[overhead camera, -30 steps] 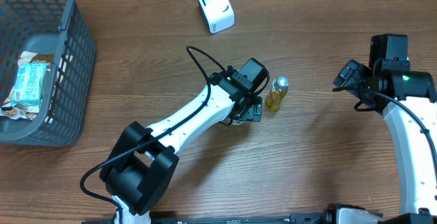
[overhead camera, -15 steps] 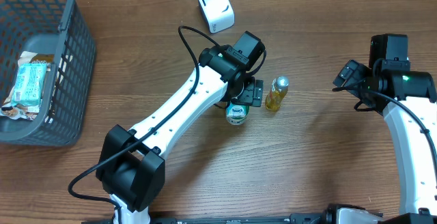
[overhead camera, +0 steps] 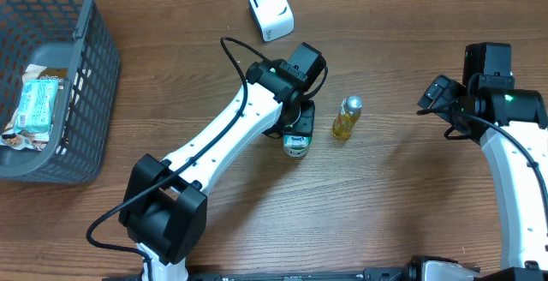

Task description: Scan the item barcode

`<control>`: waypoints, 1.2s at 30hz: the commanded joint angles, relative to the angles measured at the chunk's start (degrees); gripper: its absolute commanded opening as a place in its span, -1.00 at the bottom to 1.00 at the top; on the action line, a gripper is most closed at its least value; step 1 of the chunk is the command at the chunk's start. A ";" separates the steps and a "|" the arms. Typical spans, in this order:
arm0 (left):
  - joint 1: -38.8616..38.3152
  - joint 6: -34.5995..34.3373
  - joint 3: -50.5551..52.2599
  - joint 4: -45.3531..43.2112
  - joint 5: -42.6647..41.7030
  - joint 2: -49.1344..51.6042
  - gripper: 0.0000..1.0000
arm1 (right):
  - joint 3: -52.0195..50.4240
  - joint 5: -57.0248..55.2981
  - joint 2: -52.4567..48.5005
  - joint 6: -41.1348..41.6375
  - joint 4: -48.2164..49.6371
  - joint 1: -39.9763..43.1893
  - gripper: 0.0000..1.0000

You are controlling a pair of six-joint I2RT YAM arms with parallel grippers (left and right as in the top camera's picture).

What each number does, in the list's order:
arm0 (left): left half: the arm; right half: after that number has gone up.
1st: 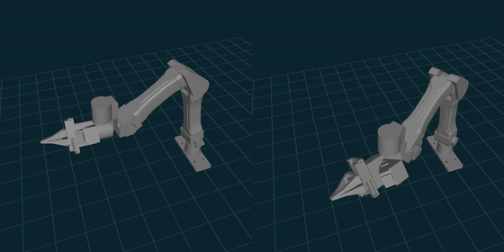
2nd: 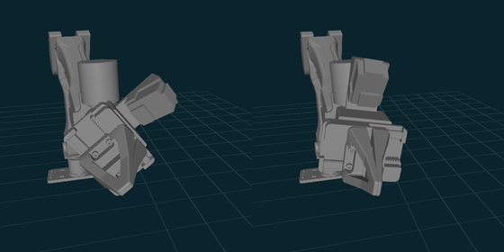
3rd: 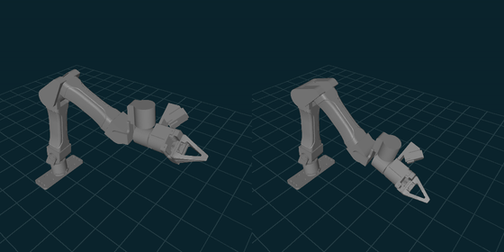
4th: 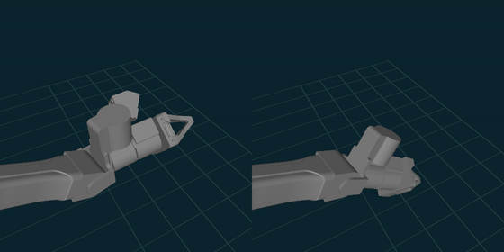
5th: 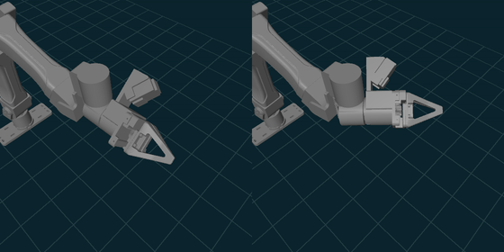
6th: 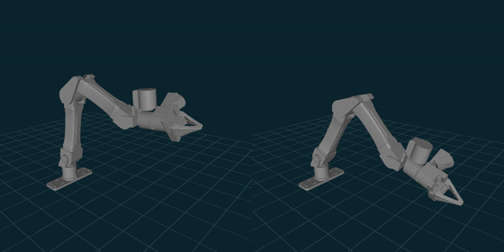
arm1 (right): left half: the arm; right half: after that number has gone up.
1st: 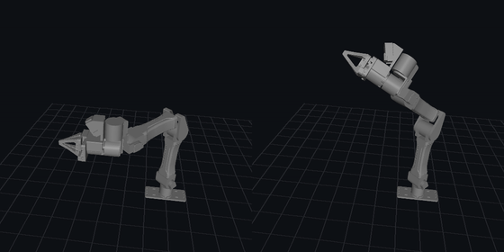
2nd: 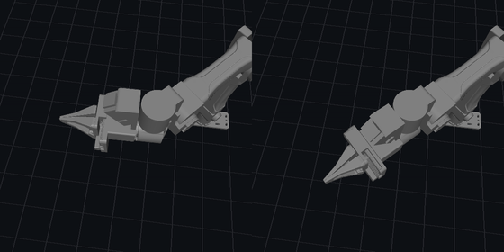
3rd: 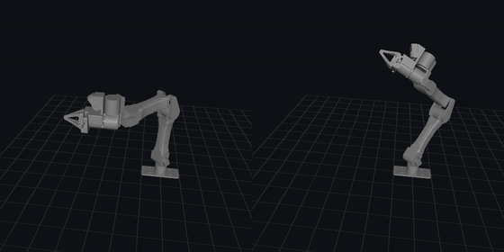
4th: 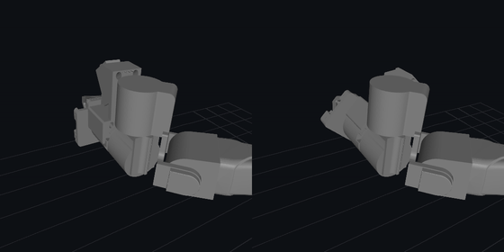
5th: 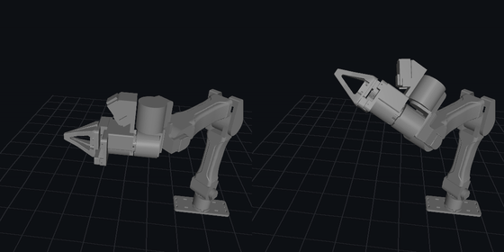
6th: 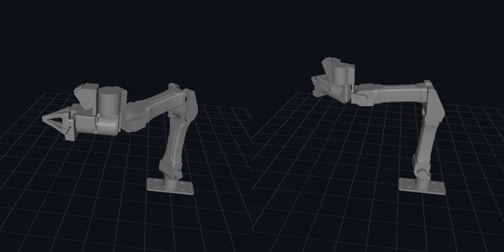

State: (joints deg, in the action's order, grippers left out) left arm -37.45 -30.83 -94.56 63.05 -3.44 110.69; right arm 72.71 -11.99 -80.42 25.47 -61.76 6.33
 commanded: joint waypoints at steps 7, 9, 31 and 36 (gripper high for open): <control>0.31 0.83 1.49 -0.07 0.57 1.60 -0.10 | 0.63 -0.39 -0.09 0.46 0.13 0.07 1.00; 0.31 0.83 1.53 -0.02 1.09 1.60 -0.15 | 0.63 -0.39 -0.09 0.46 0.13 0.07 1.00; 0.70 1.29 2.34 -2.16 1.09 0.44 -0.92 | 0.63 -0.39 -0.09 0.46 0.13 0.07 1.00; 2.34 2.03 0.20 -1.07 1.11 -1.70 -0.92 | 0.63 -0.39 -0.09 0.46 0.13 0.07 1.00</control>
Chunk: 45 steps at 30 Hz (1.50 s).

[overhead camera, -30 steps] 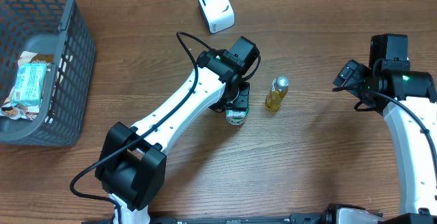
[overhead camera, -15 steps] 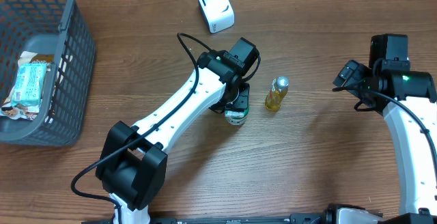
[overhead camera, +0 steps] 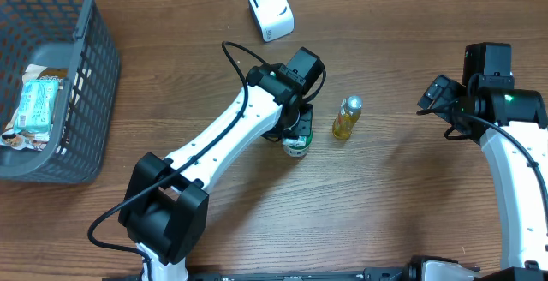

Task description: Scan the item barcode

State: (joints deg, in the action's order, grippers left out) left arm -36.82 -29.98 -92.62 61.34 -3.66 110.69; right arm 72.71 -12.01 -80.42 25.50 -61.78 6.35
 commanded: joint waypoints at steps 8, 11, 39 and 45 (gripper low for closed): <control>3.43 1.73 -1.73 7.48 12.59 -2.75 -0.92 | 0.63 -0.37 -0.09 0.44 0.15 0.04 1.00; 3.43 1.73 -1.70 9.70 15.08 -2.71 -0.91 | 0.63 -0.37 -0.09 0.44 0.15 0.04 1.00; -1.53 4.68 11.39 -4.28 7.50 -2.23 -0.92 | 0.63 -0.37 -0.09 0.44 0.15 0.04 1.00; -3.76 3.78 11.39 -5.60 2.12 -2.23 -0.92 | 0.63 -0.37 -0.09 0.44 0.15 0.04 1.00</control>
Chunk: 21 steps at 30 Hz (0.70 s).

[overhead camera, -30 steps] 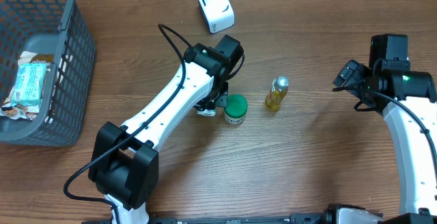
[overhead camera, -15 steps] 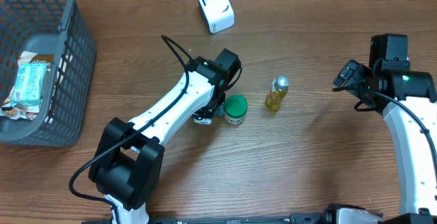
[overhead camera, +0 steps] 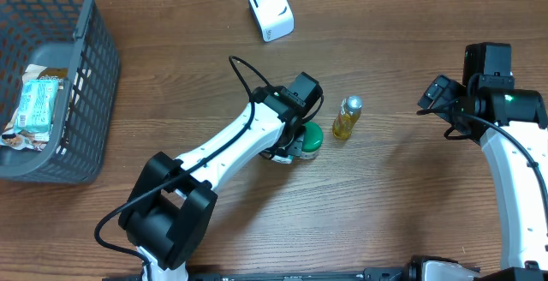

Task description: Scan the item barcode

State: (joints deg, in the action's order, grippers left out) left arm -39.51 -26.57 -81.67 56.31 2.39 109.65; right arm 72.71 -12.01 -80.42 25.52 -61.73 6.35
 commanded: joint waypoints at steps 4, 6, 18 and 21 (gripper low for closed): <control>-1.46 -1.27 0.44 -1.55 -4.02 -1.18 -0.92 | 0.63 -0.37 -0.09 0.42 0.11 0.04 1.00; -1.51 -1.75 0.44 -1.55 -3.93 -1.18 -0.92 | 0.63 -0.37 -0.09 0.42 0.11 0.04 1.00; -1.33 -1.73 2.34 -0.28 7.45 -1.18 -0.90 | 0.63 -0.37 -0.09 0.42 0.11 0.04 1.00; -1.14 -1.75 3.89 -1.86 6.71 -1.18 -0.87 | 0.63 -0.37 -0.09 0.42 0.11 0.04 1.00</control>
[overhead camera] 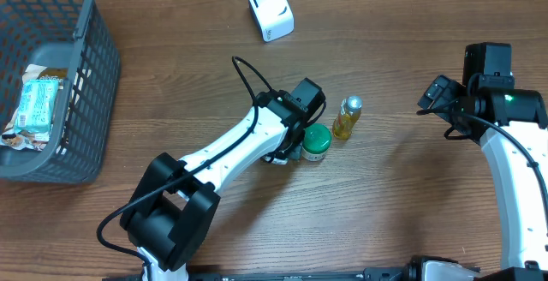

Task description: Scan the item barcode

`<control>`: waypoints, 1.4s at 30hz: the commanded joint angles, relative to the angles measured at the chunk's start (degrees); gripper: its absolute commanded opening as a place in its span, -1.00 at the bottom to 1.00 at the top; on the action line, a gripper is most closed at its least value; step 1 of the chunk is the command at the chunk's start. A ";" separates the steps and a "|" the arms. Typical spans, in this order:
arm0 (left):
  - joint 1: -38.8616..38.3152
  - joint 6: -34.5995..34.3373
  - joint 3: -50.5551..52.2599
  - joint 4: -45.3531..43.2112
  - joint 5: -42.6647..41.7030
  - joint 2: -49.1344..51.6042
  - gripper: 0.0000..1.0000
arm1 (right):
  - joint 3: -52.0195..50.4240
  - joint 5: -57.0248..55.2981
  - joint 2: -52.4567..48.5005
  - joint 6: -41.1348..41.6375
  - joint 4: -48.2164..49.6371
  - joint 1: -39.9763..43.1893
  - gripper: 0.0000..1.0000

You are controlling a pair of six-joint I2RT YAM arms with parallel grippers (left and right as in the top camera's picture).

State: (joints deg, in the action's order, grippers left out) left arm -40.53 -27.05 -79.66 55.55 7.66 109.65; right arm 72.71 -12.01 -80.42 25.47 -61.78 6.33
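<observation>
A small jar with a green lid (pixel 316 141) sits at the table's middle, lid turned up toward the overhead camera. My left gripper (pixel 301 140) is right against its left side and shut on it; the wrist hides the fingers. A white barcode scanner (pixel 271 10) stands at the far edge of the table, well away from the jar. My right gripper (pixel 435 97) hovers at the right side, open and holding nothing.
A small yellow bottle (pixel 346 118) stands upright just right of the jar. A dark mesh basket (pixel 81 101) with wrapped packets inside fills the left edge. The left arm's cable loops above the wrist.
The left gripper and the jar have shifted slightly right and toward the near edge. More of the green lid now faces up. The right arm has not moved.
At first the left gripper stood over the jar, whose label end showed below the wrist. It then stayed there, a little lower. Later the green lid showed beside the gripper, and now the lid is turned further up, closer to the yellow bottle.
</observation>
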 commanded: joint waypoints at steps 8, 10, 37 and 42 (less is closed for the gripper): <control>0.92 -0.11 2.16 -1.75 -1.81 -1.18 0.02 | 0.63 -0.37 -0.09 0.46 0.15 0.07 1.00; 2.08 1.38 1.22 -0.68 -1.81 -1.18 0.08 | 0.63 -0.37 -0.09 0.46 0.15 0.07 1.00; 12.79 24.79 -1.40 0.76 -18.10 8.57 -0.51 | 0.63 -0.37 -0.09 0.46 0.15 0.07 1.00; 12.72 26.03 -1.44 0.85 -20.39 10.58 -0.85 | 0.63 -0.37 -0.09 0.46 0.15 0.07 1.00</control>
State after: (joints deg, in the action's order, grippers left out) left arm -27.38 -2.70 -81.08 56.58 -11.42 117.45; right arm 72.71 -12.01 -80.42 25.50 -61.76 6.33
